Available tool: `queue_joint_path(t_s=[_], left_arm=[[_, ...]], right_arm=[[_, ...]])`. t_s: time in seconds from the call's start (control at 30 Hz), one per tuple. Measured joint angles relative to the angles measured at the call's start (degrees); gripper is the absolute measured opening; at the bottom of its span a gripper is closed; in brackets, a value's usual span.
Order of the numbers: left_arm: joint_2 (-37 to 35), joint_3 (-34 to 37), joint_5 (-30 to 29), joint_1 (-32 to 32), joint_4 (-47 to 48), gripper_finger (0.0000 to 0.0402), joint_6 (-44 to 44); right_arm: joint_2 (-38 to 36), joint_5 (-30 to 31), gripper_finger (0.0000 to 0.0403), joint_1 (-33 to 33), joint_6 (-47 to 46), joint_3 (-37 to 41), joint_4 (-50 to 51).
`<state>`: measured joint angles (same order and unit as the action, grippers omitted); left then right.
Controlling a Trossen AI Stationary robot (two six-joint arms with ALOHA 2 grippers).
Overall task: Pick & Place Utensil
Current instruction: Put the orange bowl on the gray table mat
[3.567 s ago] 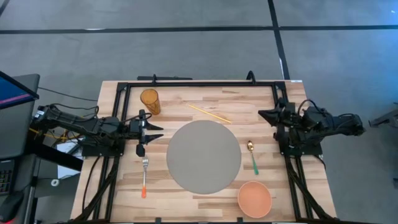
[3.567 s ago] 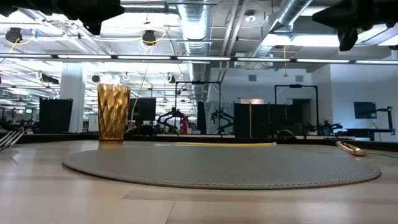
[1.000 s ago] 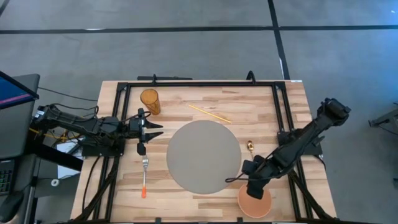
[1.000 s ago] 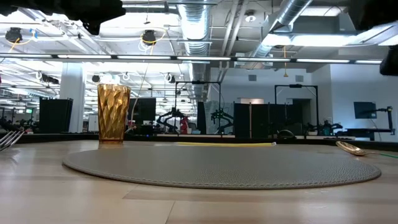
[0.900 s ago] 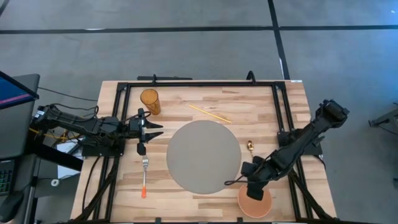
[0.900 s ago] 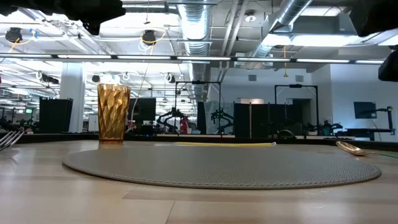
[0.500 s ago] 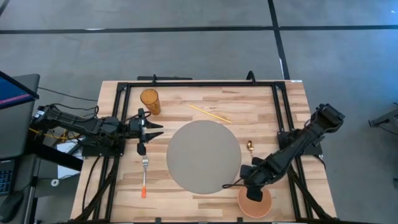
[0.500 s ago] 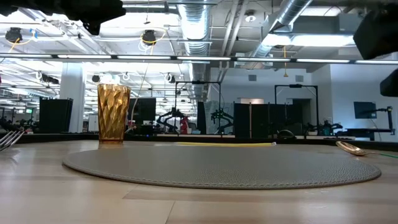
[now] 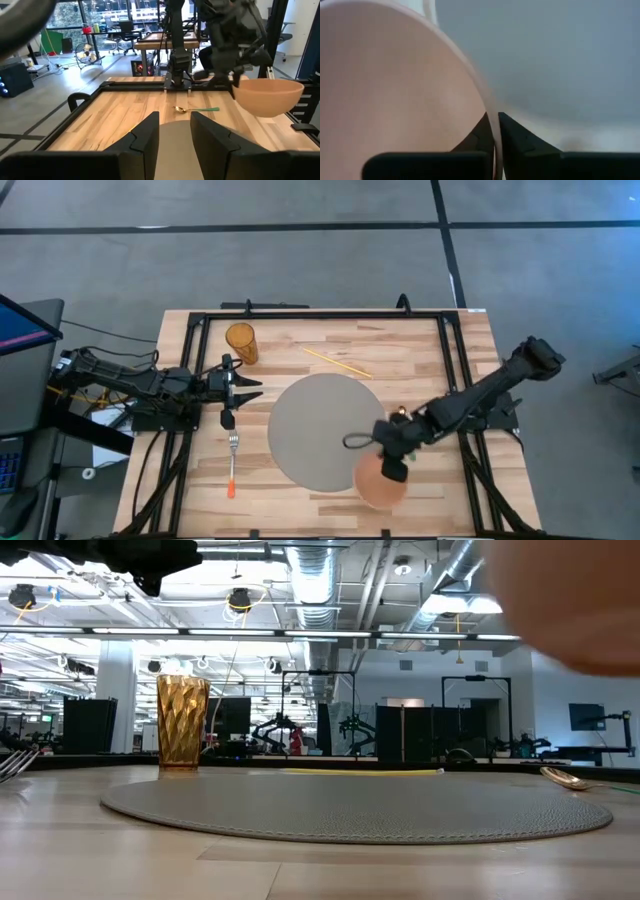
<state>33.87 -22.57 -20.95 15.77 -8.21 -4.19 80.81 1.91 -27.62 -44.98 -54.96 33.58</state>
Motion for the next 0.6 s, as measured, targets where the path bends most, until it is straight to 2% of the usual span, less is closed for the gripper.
queue_joint_path(t_s=[0.07, 0.13, 0.2, 0.3, 0.47, 0.6], left_arm=[[0.0, 0.0, 0.0, 0.0, 0.0, 0.0113, 0.0], [0.0, 0.0, 0.0, 0.0, -0.1, 0.0113, 0.0], [0.0, 0.0, 0.0, 0.0, -0.3, 0.0113, 0.0], [0.0, 0.0, 0.0, 0.0, -0.4, 0.0113, 0.0], [0.0, 0.0, 0.0, 0.0, -0.4, 0.0113, 0.1], [0.0, 0.0, 0.0, 0.0, -0.4, 0.0113, 0.0]], right_arm=[[-0.2, 6.5, 0.0008, 2.5, 5.3, -2.2, -0.1], [0.2, 12.6, 0.0013, 6.0, 6.0, -4.8, -0.3], [1.4, 13.0, 0.0015, 10.4, 6.1, -7.4, -0.4], [4.6, 7.2, 0.0012, 16.3, 7.1, -10.9, -0.1], [12.4, -7.3, 0.0004, 21.9, 11.6, -16.6, 0.7], [19.2, -9.8, 0.0008, 23.1, 16.5, -19.9, 4.3]])
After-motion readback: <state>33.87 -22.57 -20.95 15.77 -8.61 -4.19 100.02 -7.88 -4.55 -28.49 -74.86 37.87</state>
